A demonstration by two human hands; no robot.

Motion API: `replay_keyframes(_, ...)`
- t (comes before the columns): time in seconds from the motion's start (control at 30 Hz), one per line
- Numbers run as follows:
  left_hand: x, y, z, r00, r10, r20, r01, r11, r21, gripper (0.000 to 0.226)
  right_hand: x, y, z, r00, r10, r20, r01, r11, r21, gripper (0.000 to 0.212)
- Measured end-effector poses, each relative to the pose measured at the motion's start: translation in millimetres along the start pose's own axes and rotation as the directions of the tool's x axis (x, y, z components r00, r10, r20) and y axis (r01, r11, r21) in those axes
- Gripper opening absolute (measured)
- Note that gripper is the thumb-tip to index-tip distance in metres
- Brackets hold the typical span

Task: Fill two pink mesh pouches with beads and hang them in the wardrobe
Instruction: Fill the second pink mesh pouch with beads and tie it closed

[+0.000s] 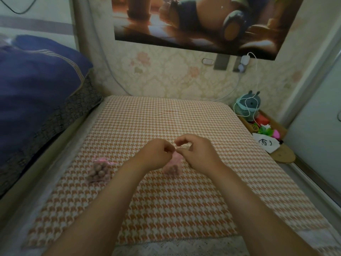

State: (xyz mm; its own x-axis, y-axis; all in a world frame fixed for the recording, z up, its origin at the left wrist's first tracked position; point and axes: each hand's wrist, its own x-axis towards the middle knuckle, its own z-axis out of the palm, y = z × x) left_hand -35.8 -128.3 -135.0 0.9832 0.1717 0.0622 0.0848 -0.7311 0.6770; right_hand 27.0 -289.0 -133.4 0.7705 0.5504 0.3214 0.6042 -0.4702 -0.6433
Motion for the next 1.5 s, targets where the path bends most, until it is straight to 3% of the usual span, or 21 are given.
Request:
replay_keyframes(0.2, 3, 1, 3, 1.000, -0.005, -0.012, 0.005, 1.000, 0.028, 0.027, 0, 31, -12, 0.992, 0.113, -0.052, -0.121, 0.974, -0.192, 0.016)
replay_keyframes(0.37, 4, 2, 5, 0.999, 0.006, -0.040, -0.003, 0.998, 0.056, 0.023, -4, 49, -7, 0.969, 0.244, 0.048, -0.209, 0.903, -0.375, 0.015)
replay_keyframes(0.53, 6, 2, 6, 0.999, 0.035, -0.038, -0.034, 0.999, 0.041, 0.019, -6, 53, -2, 0.943, 0.309, 0.123, -0.226, 0.867, -0.444, 0.008)
replay_keyframes(0.8, 9, -3, 7, 0.998, 0.050, -0.036, -0.049, 0.998, 0.033, 0.020, -7, 54, -3, 0.941, 0.314, 0.125, -0.237, 0.877, -0.418, 0.007)
replay_keyframes(0.9, 8, -3, 7, 0.999, 0.034, -0.033, -0.034, 0.999, 0.009, 0.020, -2, 45, -6, 0.967, 0.248, 0.052, -0.228, 0.942, -0.245, 0.004)
replay_keyframes(1.07, 6, -4, 6, 0.999, 0.032, -0.031, -0.032, 0.999, -0.016, 0.021, 4, 8, -8, 0.996, 0.075, -0.055, -0.071, 0.995, 0.069, 0.010)
replay_keyframes(1.27, 1, -3, 3, 0.998, 0.043, -0.042, -0.043, 0.999, 0.011, 0.024, 0, 3, 4, 0.999, -0.009, 0.052, 0.015, 0.994, -0.109, 0.010)
replay_keyframes(1.5, 5, -9, 4, 0.999, 0.024, -0.049, -0.025, 0.999, -0.029, 0.024, 5, 11, -2, 0.999, 0.036, -0.040, -0.037, 0.999, -0.027, 0.011)
